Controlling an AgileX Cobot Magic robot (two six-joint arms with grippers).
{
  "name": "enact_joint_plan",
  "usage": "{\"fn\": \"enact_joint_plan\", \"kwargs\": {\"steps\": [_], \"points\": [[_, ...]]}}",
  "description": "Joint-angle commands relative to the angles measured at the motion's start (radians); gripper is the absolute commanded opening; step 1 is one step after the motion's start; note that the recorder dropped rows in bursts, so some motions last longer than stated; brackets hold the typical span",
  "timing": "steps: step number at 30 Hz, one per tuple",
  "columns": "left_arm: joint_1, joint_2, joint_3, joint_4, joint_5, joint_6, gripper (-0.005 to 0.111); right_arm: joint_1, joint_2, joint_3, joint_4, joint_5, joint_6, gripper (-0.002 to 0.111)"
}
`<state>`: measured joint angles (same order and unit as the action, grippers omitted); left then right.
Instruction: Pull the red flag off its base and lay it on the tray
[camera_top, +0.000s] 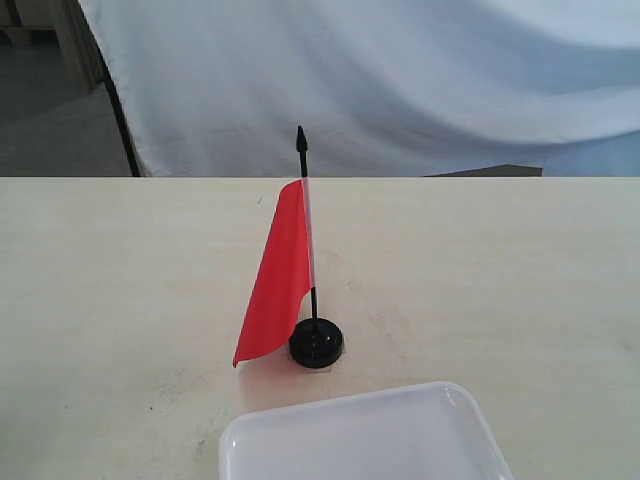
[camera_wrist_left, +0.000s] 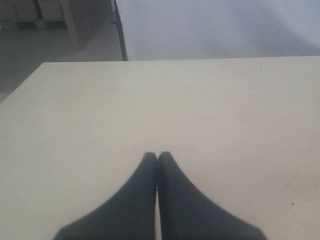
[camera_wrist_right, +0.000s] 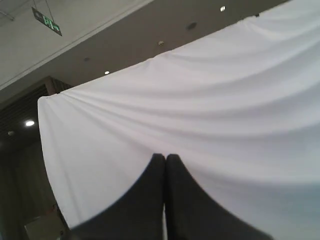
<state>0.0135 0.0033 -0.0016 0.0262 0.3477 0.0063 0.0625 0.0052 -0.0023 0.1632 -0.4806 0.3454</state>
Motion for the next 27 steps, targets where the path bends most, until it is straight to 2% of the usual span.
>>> {"fn": "enact_joint_plan", "kwargs": {"steps": [1, 6, 13, 22, 27], "points": [[-0.002, -0.003, 0.002, 0.003, -0.005, -0.006, 0.000, 0.000, -0.005, 0.002, -0.022, 0.019, 0.006, -0.001], [-0.002, -0.003, 0.002, 0.003, -0.005, -0.006, 0.000, 0.000, 0.081, 0.002, -0.058, -0.188, -0.002, -0.001], [-0.002, -0.003, 0.002, 0.003, -0.005, -0.006, 0.000, 0.000, 0.487, -0.001, -0.296, -0.582, -0.007, -0.001], [-0.002, -0.003, 0.002, 0.003, -0.005, -0.006, 0.000, 0.000, 1.169, -0.308, -0.669, -0.657, -0.009, -0.001], [-0.002, -0.003, 0.002, 0.003, -0.005, -0.006, 0.000, -0.007, 1.532, -0.503, -0.844, -0.632, -0.034, -0.001]]}}
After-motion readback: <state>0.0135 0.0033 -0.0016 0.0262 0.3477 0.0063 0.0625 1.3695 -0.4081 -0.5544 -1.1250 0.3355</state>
